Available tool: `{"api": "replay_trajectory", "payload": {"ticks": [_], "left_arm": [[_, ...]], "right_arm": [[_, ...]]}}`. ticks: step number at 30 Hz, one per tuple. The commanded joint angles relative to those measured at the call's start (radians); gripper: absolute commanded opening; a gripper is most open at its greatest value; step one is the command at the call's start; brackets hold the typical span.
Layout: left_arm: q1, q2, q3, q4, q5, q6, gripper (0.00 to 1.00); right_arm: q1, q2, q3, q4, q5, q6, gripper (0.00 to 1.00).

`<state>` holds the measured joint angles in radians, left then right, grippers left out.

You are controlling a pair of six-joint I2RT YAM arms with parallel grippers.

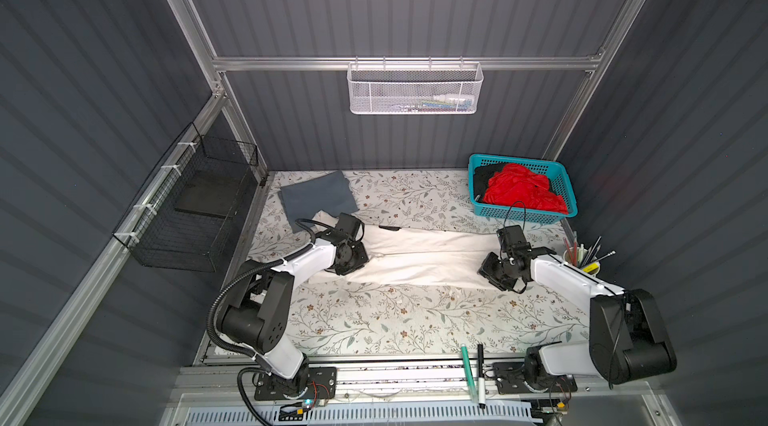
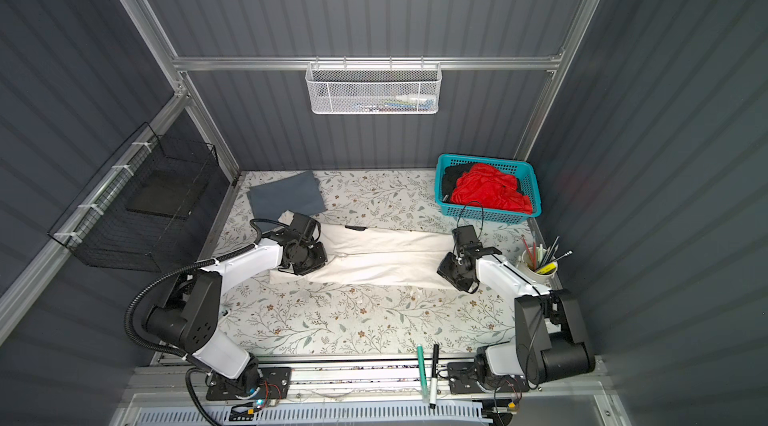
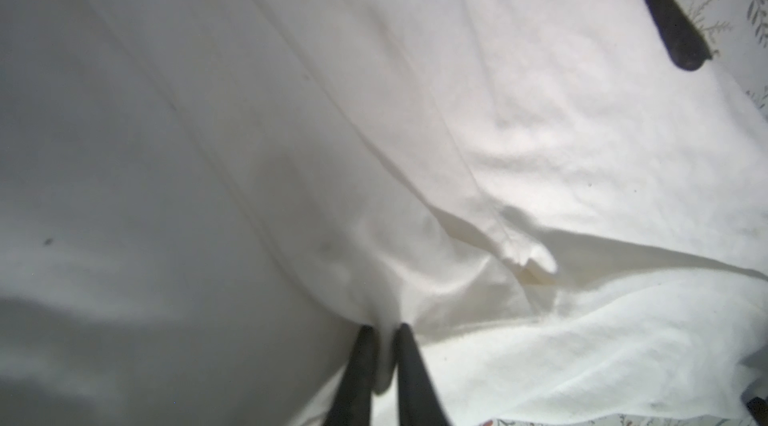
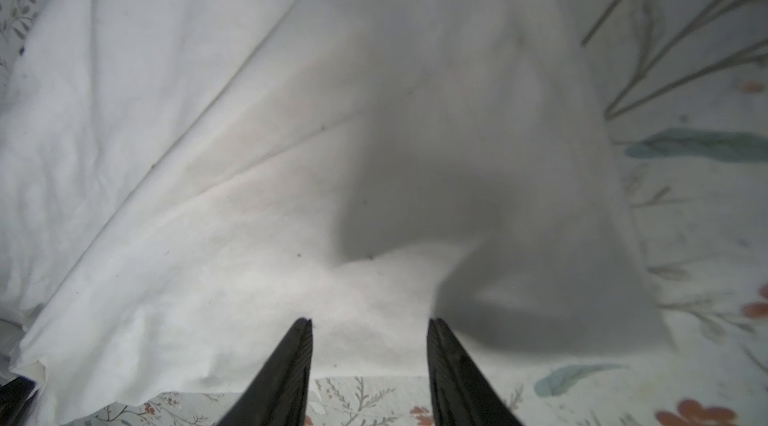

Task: Fold and stack the t-shirts

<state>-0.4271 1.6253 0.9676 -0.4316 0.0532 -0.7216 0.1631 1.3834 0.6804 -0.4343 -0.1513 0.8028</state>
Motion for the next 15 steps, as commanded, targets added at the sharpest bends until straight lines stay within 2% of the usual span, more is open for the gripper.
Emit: {"api": "replay_trajectory", "payload": {"ticks": [1,7,14,15], "left_arm": [[-0.006,0.005,0.046,-0.010,-0.014,0.003,0.00],[-0.005,0.061,0.148,-0.011,-0.045,0.047,0.00],[-0.005,0.208,0.366,-0.037,-0.045,0.199,0.00],[-0.005,0.227,0.387,-0.029,-0.034,0.225,0.06]], "right_arm": [[-0.023,-0.008,-0.035,0.020,-0.020,0.013,0.47],[-0.027,-0.018,-0.022,-0.005,-0.011,-0.009,0.47],[-0.028,-0.030,-0.023,-0.020,-0.001,-0.010,0.46],[-0.028,-0.033,-0.023,-0.023,-0.002,-0.010,0.47]]}}
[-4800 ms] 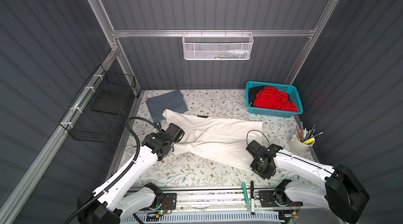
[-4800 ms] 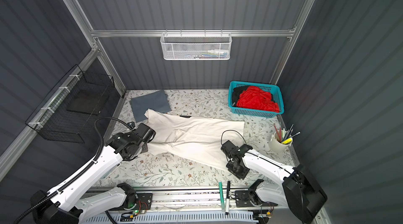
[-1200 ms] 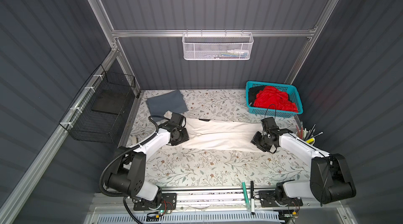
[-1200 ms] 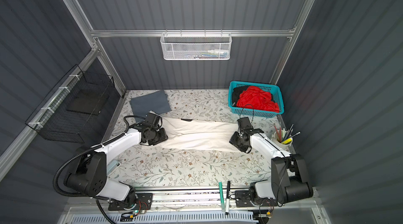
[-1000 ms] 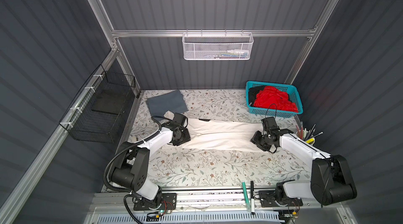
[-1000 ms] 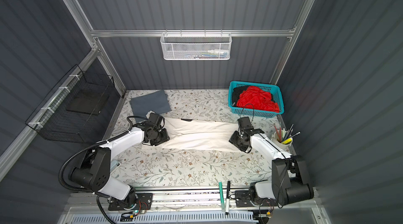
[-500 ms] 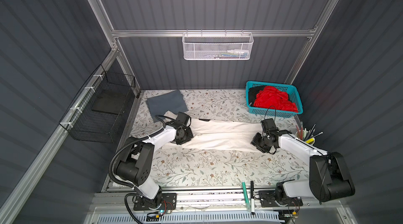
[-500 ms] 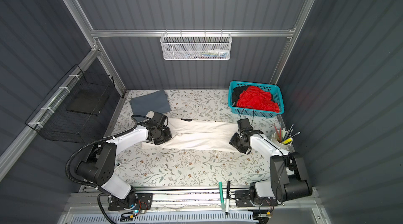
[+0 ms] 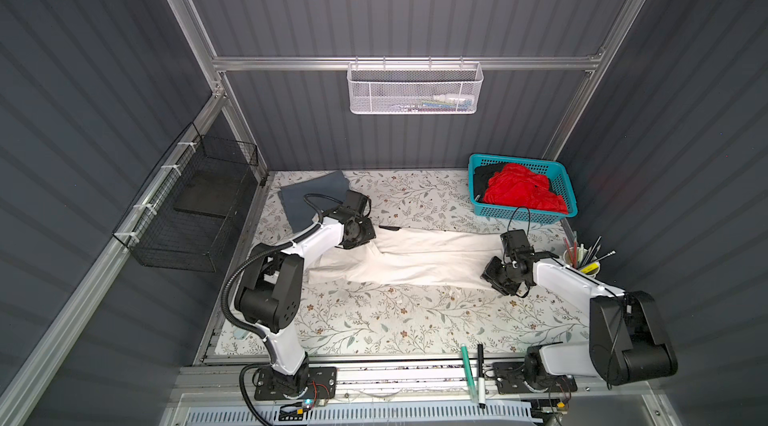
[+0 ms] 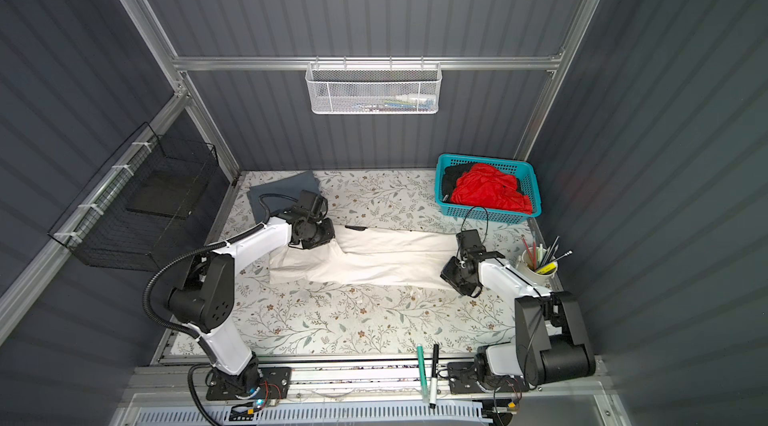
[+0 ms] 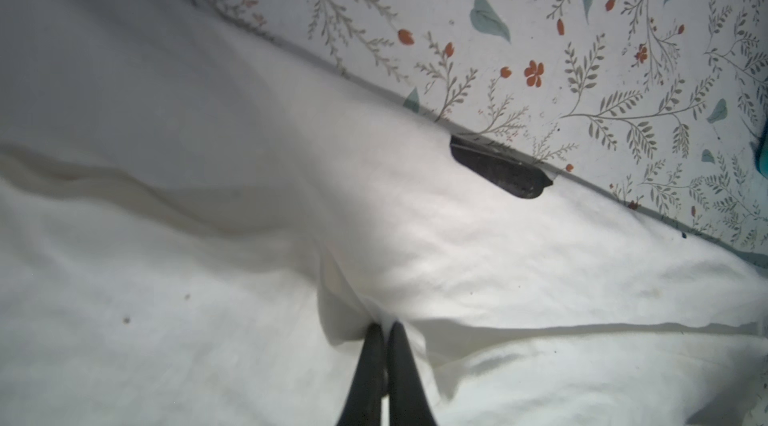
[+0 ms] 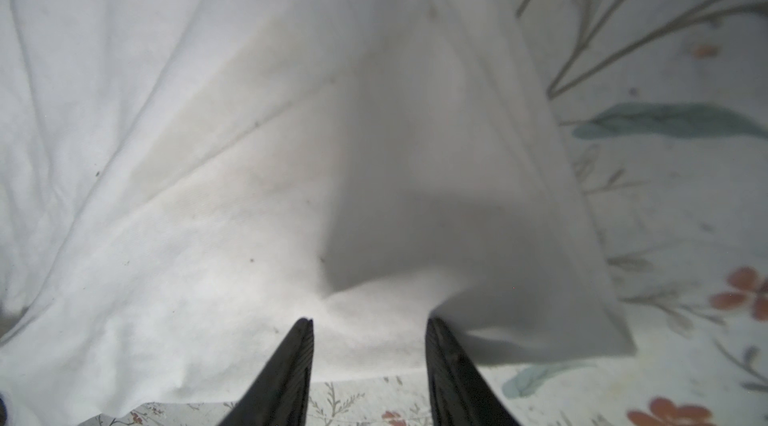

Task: Fold and stack the t-shirts

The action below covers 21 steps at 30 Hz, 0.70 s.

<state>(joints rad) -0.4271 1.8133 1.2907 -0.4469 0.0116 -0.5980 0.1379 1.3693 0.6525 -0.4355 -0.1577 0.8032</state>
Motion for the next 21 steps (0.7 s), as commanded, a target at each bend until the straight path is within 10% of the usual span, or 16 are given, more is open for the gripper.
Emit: {"api": "replay_trajectory", "payload": {"ticks": [1,9,21], "left_arm": [[-0.006,0.057,0.091,-0.011,0.022,0.127,0.14],[0.018,-0.123,-0.063,0.043,-0.075,0.159,0.28],[0.215,-0.531,-0.397,-0.323,-0.298,-0.001,0.30]], "right_arm": [[-0.004,-0.022,0.005,-0.024,0.007,-0.011,0.47],[-0.006,-0.053,0.032,-0.098,0.074,-0.019,0.48],[-0.130,-0.029,0.011,-0.092,0.067,-0.027,0.53]]}}
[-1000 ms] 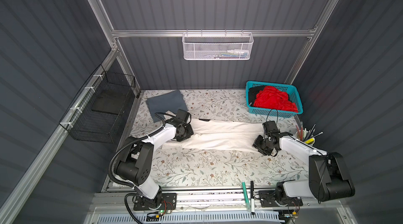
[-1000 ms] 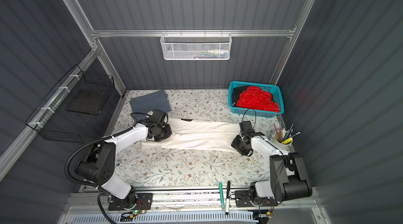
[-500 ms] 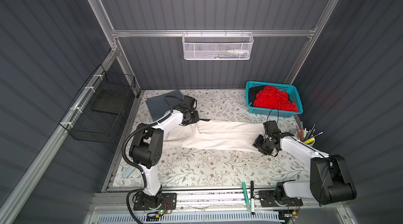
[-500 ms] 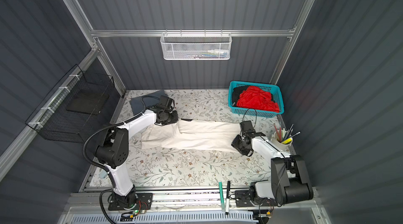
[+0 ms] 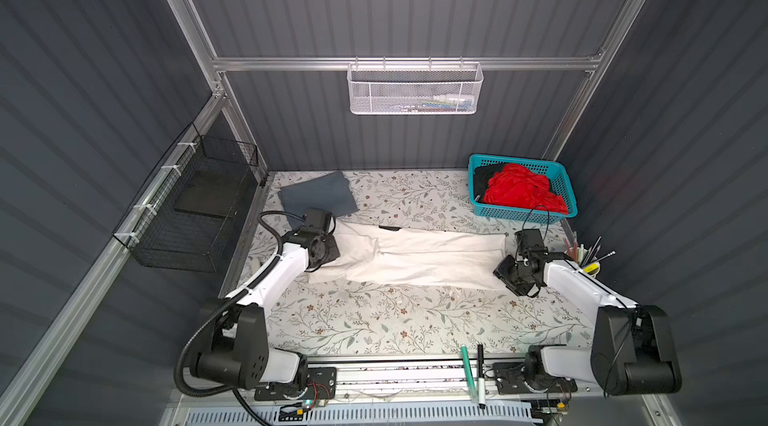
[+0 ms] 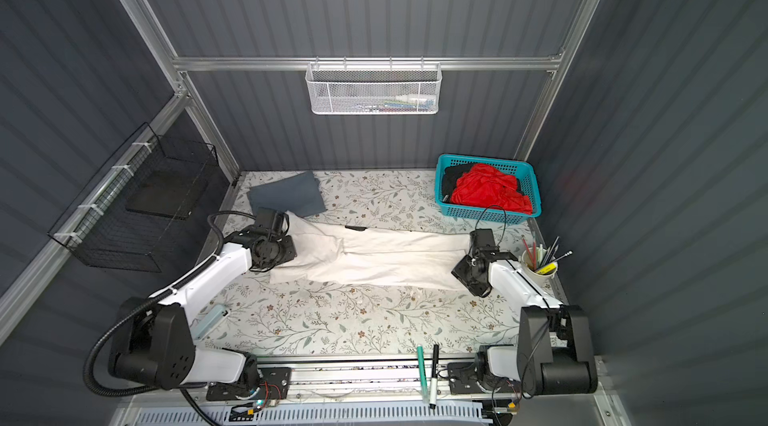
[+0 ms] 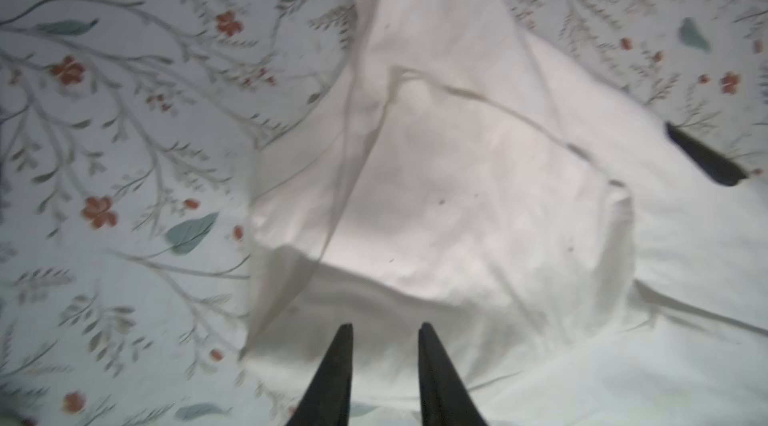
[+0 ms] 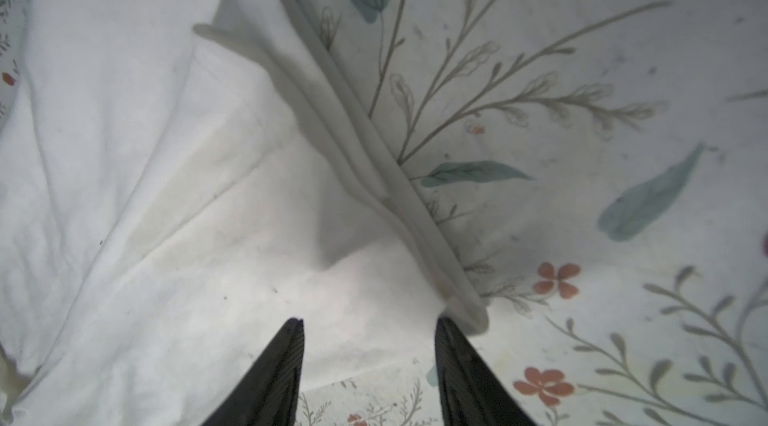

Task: Fold and stack the t-shirts

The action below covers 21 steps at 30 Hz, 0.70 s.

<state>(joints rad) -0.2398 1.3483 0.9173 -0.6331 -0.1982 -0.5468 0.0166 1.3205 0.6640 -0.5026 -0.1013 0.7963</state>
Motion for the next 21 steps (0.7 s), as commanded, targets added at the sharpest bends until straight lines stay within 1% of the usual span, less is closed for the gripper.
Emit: {"api": "replay_trajectory", "payload": {"ticks": [1,2,3,5,7,8,12,13,15,17,19,21], "left_arm": [[0.055,-0.093,-0.038,-0.152,-0.095,-0.056,0.30],[0.086,-0.108,-0.053,-0.151,-0.088,-0.052,0.30],[0.115,-0.114,-0.066,-0.136,-0.058,-0.040,0.30],[0.177,-0.095,-0.091,-0.085,0.048,-0.014,0.30],[0.203,-0.058,-0.104,-0.033,0.158,0.006,0.31],[0.204,-0.040,-0.107,-0.015,0.185,0.010,0.31],[0.204,-0.025,-0.119,0.053,0.225,0.020,0.32],[0.204,-0.035,-0.125,0.070,0.236,0.024,0.32],[0.204,-0.039,-0.121,0.074,0.230,0.023,0.32],[0.204,-0.008,-0.110,0.046,0.210,0.026,0.32],[0.204,0.026,-0.113,0.022,0.195,0.017,0.33],[0.204,0.020,-0.132,0.013,0.174,-0.005,0.33]], "right_arm": [[-0.009,0.023,-0.002,-0.019,0.015,-0.020,0.53],[-0.010,0.026,-0.006,-0.012,0.015,-0.019,0.53],[-0.012,0.031,-0.007,-0.005,0.015,-0.017,0.53],[-0.017,0.052,-0.004,0.005,0.010,-0.021,0.51],[-0.020,0.075,0.002,0.007,-0.005,-0.029,0.48],[-0.021,0.081,0.001,0.007,-0.011,-0.029,0.47],[-0.022,0.080,-0.017,0.025,-0.021,-0.022,0.40],[-0.023,0.079,-0.021,0.025,-0.024,-0.022,0.36],[-0.023,0.080,-0.024,0.025,-0.027,-0.024,0.24],[-0.024,0.079,-0.027,0.028,-0.028,-0.025,0.15],[-0.027,0.080,-0.029,0.032,-0.036,-0.023,0.08],[-0.030,0.075,-0.029,0.030,-0.043,-0.024,0.04]]}}
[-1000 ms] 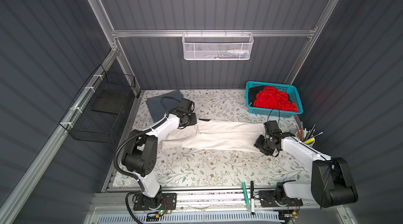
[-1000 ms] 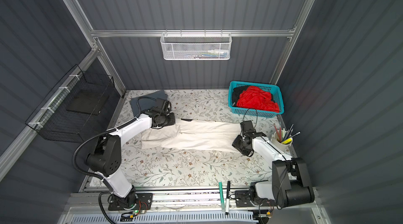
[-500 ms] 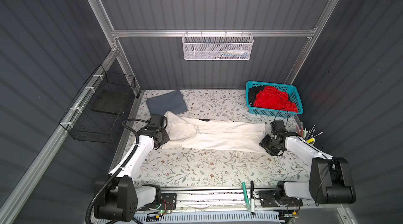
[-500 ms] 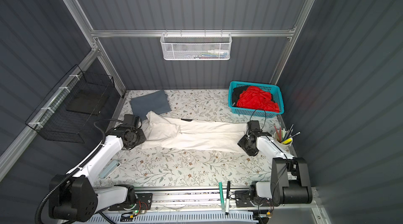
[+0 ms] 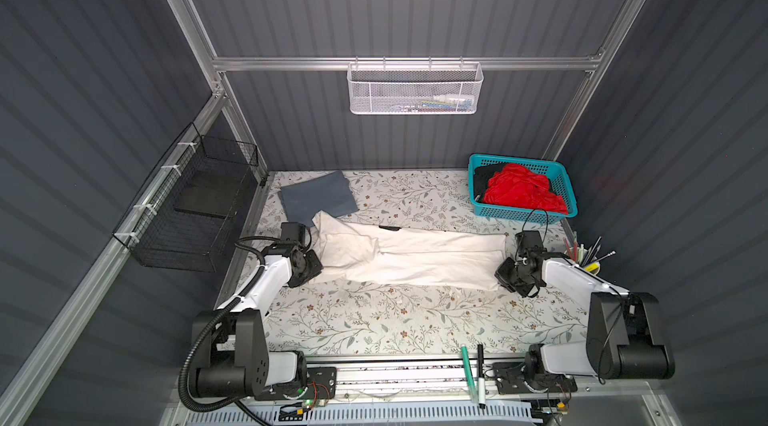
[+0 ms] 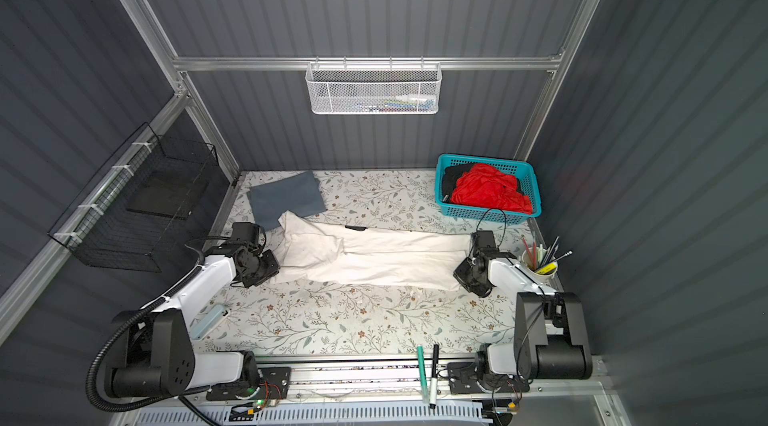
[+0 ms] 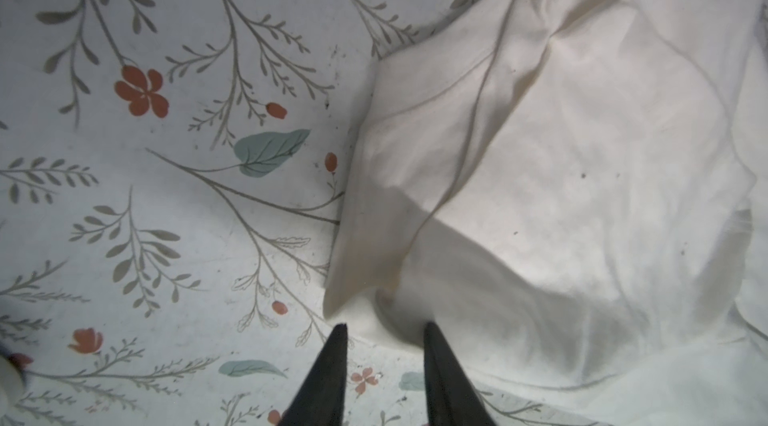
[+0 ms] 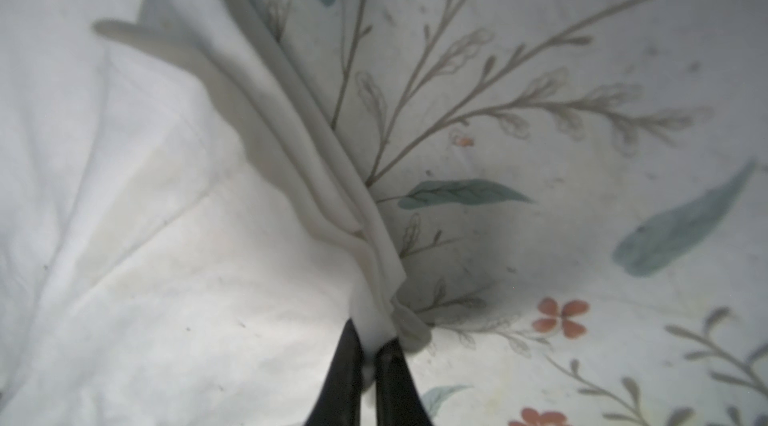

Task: Fold and stack the t-shirts

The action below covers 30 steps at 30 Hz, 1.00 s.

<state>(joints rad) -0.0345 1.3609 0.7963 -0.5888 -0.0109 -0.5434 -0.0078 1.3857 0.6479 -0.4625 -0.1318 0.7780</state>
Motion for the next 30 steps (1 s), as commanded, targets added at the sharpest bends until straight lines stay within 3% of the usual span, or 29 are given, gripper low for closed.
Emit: {"api": "replay_trajectory", "payload": {"ticks": [1,10,19,30], "left_arm": [[-0.001,-0.014,-0.026,-0.027,-0.017,-0.014,0.33],[-0.001,-0.196,-0.086,-0.120,-0.078,-0.090,0.33],[-0.001,-0.076,-0.098,0.063,0.055,-0.057,0.35],[0.000,0.079,-0.050,0.098,-0.017,-0.027,0.35]], "right_arm": [[-0.006,0.005,-0.013,-0.013,-0.011,-0.006,0.04],[-0.014,0.003,-0.014,-0.017,-0.009,-0.019,0.03],[-0.020,-0.014,-0.007,-0.030,-0.017,-0.036,0.02],[-0.025,-0.019,-0.006,-0.027,-0.034,-0.044,0.02]]}}
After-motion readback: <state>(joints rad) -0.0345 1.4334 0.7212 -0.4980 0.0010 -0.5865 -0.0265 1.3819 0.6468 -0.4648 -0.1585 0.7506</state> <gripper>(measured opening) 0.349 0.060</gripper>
